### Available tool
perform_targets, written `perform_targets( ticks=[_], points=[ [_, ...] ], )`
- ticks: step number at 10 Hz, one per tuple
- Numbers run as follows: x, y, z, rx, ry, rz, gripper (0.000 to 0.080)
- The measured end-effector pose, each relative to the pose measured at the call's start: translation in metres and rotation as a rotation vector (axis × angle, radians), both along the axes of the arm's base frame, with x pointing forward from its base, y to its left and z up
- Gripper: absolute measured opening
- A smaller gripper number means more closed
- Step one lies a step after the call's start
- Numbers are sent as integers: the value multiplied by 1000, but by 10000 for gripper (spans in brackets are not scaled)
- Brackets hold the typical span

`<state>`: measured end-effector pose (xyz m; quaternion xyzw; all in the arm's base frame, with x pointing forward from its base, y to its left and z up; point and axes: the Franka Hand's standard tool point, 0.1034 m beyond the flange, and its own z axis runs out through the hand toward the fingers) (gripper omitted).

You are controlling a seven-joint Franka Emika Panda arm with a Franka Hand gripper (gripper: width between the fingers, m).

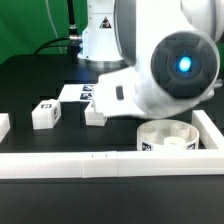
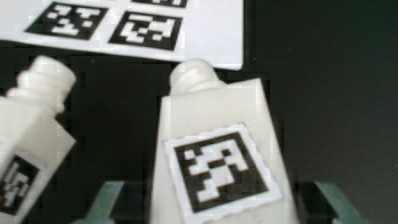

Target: Assemble stool

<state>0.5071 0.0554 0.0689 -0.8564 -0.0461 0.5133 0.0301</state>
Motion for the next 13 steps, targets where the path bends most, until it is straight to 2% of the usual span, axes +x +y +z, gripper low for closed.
perform_targets(
  ticks=[1, 2, 4, 6, 7, 8, 9, 11, 12, 13],
  points=[
    [4, 1, 6, 3, -9, 3, 324],
    [3, 1, -1, 4, -15, 1, 325],
    [11, 2, -3, 6, -65, -2, 325],
    [10, 2, -4, 6, -66, -1, 325],
    [22, 3, -5, 13, -135, -4, 325],
    [29, 4, 9, 14, -224, -5, 325],
    [22, 5, 23, 12, -250, -2, 325],
    [38, 7, 37, 15, -386, -5, 325],
    [44, 7, 34, 17, -481, -10, 325],
    [42, 7, 33, 17, -527, -13, 325]
  ],
)
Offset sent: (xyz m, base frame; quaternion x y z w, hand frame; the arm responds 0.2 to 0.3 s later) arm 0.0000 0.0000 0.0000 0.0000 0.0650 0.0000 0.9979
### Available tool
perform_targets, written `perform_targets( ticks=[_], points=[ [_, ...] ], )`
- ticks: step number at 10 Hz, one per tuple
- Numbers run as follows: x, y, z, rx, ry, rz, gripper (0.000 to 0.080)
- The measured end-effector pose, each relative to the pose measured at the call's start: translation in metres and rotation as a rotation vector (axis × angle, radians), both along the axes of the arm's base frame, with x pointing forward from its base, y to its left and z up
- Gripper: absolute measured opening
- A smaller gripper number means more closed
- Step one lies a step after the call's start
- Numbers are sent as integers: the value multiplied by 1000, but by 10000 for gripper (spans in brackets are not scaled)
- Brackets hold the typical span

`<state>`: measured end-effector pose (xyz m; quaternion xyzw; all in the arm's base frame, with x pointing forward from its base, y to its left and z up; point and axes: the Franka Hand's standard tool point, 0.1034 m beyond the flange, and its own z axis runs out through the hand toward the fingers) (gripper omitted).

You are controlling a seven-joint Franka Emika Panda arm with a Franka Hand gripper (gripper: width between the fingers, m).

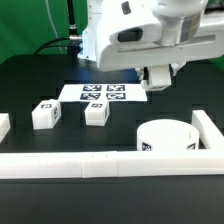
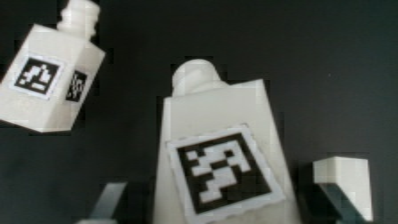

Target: Assemble stool

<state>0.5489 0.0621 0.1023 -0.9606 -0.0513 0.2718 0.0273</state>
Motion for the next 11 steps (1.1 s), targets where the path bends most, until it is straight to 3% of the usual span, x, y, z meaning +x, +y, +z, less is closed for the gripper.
perform_targets(
  ticks=[3, 4, 6, 9, 11],
  points=[
    [14, 1, 0, 7, -219, -11, 325],
    [14, 1, 6, 17, -233, -27, 325],
    [47, 4, 24, 61, -398, -2, 325],
    [53, 2, 20, 58, -581, -11, 325],
    [61, -1, 17, 83, -668, -4, 325]
  ],
)
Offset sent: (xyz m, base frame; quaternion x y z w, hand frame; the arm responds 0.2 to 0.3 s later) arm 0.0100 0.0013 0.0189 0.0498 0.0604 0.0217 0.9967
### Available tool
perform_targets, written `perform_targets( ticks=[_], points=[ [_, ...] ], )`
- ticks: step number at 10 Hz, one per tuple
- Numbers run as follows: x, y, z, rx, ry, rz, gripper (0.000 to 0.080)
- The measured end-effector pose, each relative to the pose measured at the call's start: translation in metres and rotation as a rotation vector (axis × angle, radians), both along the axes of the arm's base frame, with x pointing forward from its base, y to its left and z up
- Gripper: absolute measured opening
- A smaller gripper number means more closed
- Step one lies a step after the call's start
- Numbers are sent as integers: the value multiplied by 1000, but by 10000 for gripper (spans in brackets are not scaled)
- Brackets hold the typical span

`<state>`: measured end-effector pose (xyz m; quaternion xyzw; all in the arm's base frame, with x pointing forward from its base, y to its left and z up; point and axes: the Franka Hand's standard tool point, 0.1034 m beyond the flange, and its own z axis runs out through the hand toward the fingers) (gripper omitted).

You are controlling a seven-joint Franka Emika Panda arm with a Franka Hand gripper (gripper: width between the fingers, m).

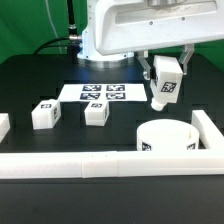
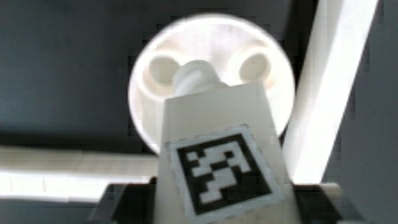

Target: Assemble stool

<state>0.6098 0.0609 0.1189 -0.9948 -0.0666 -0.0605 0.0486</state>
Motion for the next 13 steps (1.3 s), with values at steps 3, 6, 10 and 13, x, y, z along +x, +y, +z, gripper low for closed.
perform_targets(
  ticks=[3, 6, 10, 13],
  points=[
    [-1, 1, -1, 0, 6, 1, 325],
    [2, 3, -13, 45, 57, 2, 325],
    [34, 10, -15, 112, 21, 66, 325],
    [34, 10, -17, 112, 23, 67, 325]
  ],
)
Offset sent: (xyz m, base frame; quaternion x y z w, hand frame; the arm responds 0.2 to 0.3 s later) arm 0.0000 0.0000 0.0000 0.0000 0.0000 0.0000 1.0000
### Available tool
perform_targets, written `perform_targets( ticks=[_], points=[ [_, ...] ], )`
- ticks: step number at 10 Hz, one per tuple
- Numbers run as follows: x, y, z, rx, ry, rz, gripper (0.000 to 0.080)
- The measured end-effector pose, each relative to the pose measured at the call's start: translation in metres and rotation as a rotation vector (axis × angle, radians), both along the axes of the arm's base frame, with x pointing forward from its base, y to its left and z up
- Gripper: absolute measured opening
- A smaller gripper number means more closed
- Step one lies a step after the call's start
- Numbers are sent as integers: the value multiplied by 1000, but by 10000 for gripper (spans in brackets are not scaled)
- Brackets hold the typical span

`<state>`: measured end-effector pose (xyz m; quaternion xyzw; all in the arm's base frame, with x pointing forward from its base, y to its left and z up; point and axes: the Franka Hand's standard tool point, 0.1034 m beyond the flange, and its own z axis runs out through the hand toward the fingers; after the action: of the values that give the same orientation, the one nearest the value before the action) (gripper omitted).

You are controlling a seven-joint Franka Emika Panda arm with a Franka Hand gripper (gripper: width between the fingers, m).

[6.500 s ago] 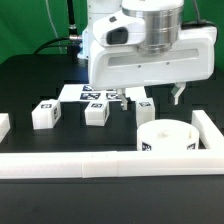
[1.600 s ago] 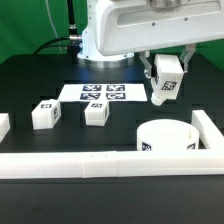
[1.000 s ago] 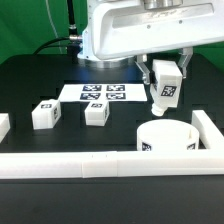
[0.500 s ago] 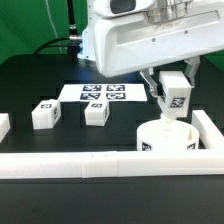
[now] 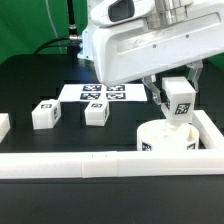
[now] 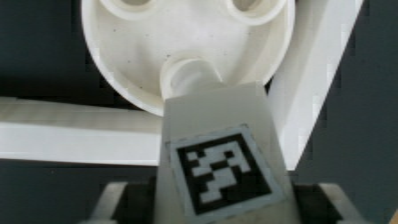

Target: Assemble stool

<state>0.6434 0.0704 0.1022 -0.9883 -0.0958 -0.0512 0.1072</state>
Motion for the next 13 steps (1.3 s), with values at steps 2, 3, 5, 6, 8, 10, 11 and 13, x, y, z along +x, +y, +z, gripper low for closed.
perform_targets(
  ticks=[2, 3, 5, 6, 8, 10, 11, 13],
  points=[
    [5, 1, -8, 1, -7, 22, 325],
    [13, 2, -6, -5, -45, 13, 325],
    [12, 1, -7, -6, -46, 12, 325],
    [21, -5, -6, -22, -140, -1, 325],
    [18, -14, -9, -61, -262, -18, 325],
    [15, -10, -8, -54, -253, -30, 325],
    [15, -8, -8, -52, -252, -37, 325],
    [15, -9, -9, -52, -249, -37, 325]
  ],
)
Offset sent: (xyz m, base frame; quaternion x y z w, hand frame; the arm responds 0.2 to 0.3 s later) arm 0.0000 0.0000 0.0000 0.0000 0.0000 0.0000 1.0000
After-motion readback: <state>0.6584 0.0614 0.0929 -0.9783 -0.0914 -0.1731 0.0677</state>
